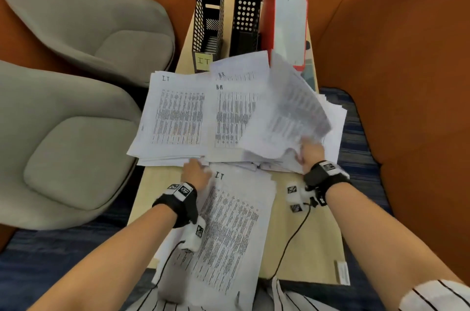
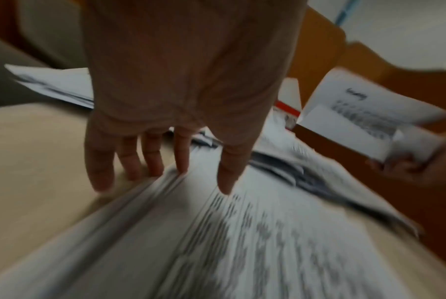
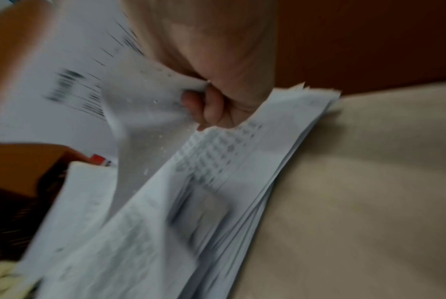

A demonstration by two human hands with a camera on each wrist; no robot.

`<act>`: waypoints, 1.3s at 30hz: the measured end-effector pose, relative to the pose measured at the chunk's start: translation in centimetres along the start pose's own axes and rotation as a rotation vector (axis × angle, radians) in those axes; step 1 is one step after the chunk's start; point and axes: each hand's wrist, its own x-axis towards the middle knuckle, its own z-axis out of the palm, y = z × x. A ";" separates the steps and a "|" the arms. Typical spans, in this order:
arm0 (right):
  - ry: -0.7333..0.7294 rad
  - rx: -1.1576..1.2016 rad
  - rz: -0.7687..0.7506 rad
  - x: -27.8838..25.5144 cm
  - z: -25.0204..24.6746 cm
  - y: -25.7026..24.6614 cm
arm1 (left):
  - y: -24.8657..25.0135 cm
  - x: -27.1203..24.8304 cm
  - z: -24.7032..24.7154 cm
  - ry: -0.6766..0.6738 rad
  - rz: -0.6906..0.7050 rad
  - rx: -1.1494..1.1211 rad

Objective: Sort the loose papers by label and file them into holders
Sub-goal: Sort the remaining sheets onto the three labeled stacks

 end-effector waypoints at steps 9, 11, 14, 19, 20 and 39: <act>-0.006 -1.016 0.148 0.4 -8.6 0.9 | -5.0 -2.4 2.4 -0.182 -0.089 0.489; 0.126 -0.912 0.121 1.2 -8.6 1.0 | -5.1 -2.8 2.7 -0.212 -0.111 0.492; 0.129 -0.768 0.091 2.7 -8.1 0.5 | -4.9 -3.1 3.3 -0.249 -0.102 0.481; 0.209 -0.729 0.028 2.7 -6.4 0.0 | -4.2 -3.4 4.8 -0.146 -0.206 0.250; 0.272 -0.879 -0.042 2.1 -5.9 -0.3 | -4.2 -3.4 4.9 -0.120 -0.207 0.175; -0.816 -0.480 -0.120 -9.0 10.0 5.6 | -4.7 -4.6 3.7 -0.519 0.370 0.491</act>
